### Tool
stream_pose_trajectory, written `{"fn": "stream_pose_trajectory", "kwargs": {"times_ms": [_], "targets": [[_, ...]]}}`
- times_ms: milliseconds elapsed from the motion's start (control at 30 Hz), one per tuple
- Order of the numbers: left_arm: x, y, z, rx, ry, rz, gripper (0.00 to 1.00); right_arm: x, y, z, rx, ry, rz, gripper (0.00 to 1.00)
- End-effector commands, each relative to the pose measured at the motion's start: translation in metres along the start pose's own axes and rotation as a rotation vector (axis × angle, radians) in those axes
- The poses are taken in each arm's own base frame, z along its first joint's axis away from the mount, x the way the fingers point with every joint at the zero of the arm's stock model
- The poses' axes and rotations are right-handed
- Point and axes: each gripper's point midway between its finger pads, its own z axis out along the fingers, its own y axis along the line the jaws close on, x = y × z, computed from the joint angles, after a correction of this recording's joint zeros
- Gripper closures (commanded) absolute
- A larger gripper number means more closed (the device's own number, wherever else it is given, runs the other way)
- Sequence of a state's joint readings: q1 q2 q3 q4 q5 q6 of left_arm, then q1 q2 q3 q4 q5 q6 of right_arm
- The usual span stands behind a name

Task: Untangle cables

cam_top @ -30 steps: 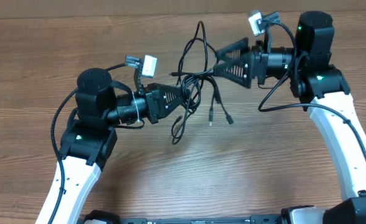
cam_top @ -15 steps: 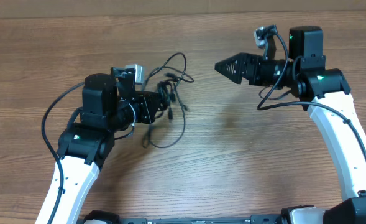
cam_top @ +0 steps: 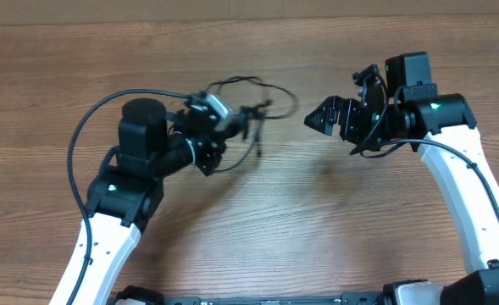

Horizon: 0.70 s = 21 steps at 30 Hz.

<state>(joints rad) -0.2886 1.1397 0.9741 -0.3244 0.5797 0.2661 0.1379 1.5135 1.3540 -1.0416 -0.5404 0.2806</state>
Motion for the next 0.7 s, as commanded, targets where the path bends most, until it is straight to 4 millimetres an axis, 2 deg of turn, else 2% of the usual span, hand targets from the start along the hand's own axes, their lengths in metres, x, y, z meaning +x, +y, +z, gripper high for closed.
{"fn": "stream_pose_trajectory", "kwargs": {"times_ms": [0, 267, 467, 667], "targets": [[-0.011, -0.027, 0.002, 0.112, -0.048, 0.175, 0.96, 0.0, 0.005, -0.007, 0.083, -0.046, -0.041, 0.0], [-0.013, -0.018, -0.007, 0.012, -0.031, 0.187, 0.96, 0.01, 0.018, -0.012, 0.2, -0.119, -0.064, 0.0], [-0.02, -0.02, -0.017, -0.007, -0.053, 0.203, 0.96, 0.017, 0.045, -0.028, 0.153, -0.183, -0.097, 0.0], [-0.013, -0.029, -0.018, 0.036, -0.03, 0.182, 0.96, 0.022, 0.068, -0.042, 0.096, -0.242, -0.131, 0.0]]}}
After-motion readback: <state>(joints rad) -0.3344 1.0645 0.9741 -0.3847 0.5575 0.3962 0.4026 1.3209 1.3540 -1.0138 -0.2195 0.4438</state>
